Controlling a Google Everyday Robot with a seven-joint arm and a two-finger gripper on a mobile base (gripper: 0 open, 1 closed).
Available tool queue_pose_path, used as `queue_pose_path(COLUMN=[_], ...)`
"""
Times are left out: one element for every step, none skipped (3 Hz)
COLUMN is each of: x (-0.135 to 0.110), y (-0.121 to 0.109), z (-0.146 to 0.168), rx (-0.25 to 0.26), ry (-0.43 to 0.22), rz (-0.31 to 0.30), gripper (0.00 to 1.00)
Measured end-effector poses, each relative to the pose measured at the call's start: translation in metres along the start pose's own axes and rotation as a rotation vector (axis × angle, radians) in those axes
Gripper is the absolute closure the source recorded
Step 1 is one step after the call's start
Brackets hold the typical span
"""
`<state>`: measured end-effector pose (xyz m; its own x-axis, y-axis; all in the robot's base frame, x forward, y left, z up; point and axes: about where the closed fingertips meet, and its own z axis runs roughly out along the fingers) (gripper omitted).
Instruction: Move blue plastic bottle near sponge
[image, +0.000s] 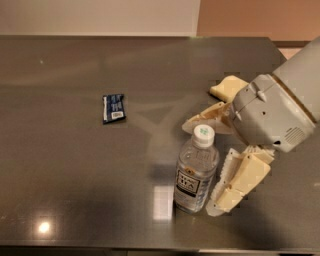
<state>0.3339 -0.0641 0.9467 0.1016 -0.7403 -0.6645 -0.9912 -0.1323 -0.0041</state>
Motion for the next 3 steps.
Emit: queue_pose_path(x=[0.005, 0.009, 0.014], y=[-0.006, -0.013, -0.032], z=[-0.002, -0.008, -0.028], rx=[0.017, 0.041, 0.101], ry=[-0.003, 0.025, 0.048], rz=[0.015, 0.025, 0.068], gripper=[0.41, 0.64, 0.88])
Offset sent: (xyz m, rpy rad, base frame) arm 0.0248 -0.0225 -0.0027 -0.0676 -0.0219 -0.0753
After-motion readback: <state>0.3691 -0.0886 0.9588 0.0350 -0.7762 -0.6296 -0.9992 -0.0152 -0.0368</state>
